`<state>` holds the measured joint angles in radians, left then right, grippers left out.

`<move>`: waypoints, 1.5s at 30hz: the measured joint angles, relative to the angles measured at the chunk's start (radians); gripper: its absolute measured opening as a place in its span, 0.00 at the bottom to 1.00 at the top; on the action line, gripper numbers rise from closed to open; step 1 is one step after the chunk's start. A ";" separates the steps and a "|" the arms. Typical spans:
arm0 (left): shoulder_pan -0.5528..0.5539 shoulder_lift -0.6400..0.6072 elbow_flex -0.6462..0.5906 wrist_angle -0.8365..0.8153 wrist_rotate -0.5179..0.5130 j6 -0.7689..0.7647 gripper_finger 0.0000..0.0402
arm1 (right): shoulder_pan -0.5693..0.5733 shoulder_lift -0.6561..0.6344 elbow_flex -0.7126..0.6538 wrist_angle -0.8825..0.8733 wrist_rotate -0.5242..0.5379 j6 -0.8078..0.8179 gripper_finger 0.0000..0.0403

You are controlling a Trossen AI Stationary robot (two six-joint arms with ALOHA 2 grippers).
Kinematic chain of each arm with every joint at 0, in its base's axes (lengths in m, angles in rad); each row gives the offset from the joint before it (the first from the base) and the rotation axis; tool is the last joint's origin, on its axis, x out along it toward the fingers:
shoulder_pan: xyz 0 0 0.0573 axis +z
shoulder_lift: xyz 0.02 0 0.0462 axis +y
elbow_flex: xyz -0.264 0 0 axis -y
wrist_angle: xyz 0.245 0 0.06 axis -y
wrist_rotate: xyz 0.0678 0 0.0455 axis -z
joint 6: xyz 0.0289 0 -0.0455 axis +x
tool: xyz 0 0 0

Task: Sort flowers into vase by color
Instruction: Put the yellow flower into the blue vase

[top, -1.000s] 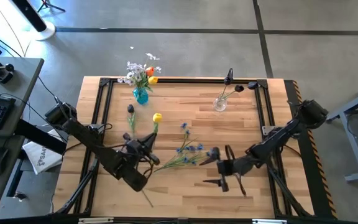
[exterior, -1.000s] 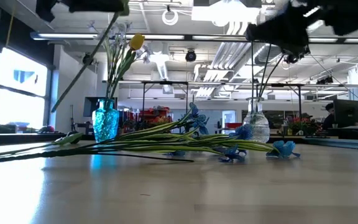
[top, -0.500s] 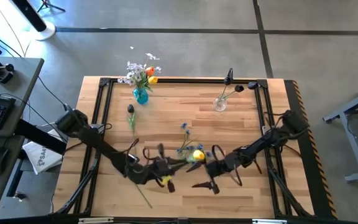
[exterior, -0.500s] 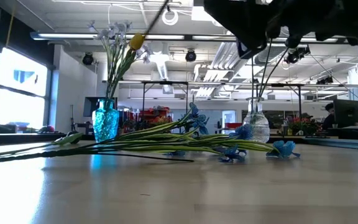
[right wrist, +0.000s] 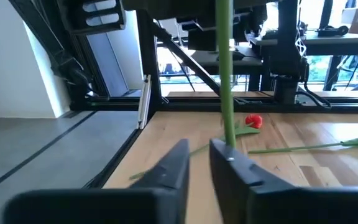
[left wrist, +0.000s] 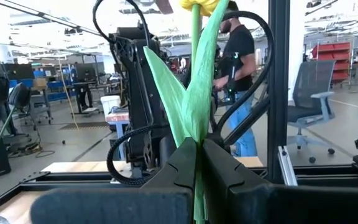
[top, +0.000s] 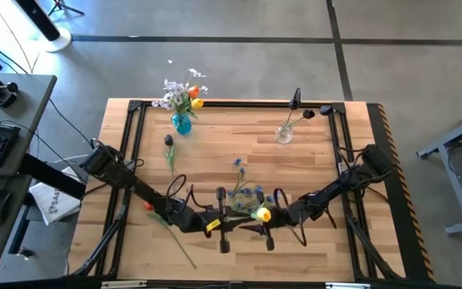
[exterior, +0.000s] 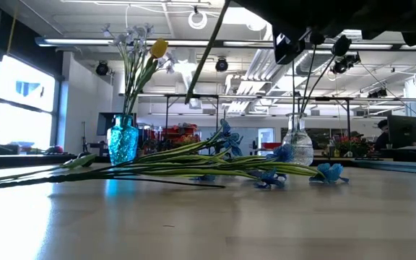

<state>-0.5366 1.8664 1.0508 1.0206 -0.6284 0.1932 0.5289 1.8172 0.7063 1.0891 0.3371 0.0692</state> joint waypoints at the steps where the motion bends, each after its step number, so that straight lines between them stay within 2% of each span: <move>1: 0.000 0.000 0.000 0.001 0.000 0.000 0.00 | 0.000 0.000 0.000 -0.003 0.005 0.000 0.09; 4: -0.002 0.000 0.000 -0.001 0.000 0.001 0.00 | -0.001 -0.001 0.000 -0.037 0.027 -0.013 0.02; 7: -0.003 0.000 0.000 -0.001 0.000 0.003 0.00 | 0.002 -0.006 0.000 -0.097 0.048 -0.018 0.03; 12: -0.004 0.000 0.000 -0.002 -0.001 0.003 0.00 | 0.003 -0.038 0.000 -0.167 0.047 0.005 0.18; 17: -0.004 0.000 0.000 -0.002 -0.002 0.003 0.00 | 0.004 -0.047 0.000 -0.130 0.046 0.001 0.36; 21: -0.004 0.000 0.000 -0.002 -0.003 0.003 0.00 | -0.002 -0.047 0.000 -0.102 0.046 0.001 0.41; 25: -0.004 0.000 0.000 -0.002 -0.004 0.002 0.00 | -0.001 -0.047 0.000 -0.062 0.025 -0.030 0.33; 34: 0.008 -0.001 0.000 -0.007 -0.004 -0.062 0.01 | 0.000 -0.047 0.000 -0.053 0.024 -0.045 0.02; 37: 0.021 -0.010 0.000 -0.065 -0.007 -0.124 0.04 | 0.000 -0.047 0.000 -0.076 0.032 -0.028 0.03; 45: 0.008 -0.129 0.000 -0.419 -0.013 -0.193 0.24 | 0.004 -0.059 -0.001 -0.250 0.121 0.041 0.01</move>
<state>-0.5291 1.7371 1.0508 0.6014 -0.6413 0.0001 0.5331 1.7577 0.7055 0.8389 0.4581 0.1099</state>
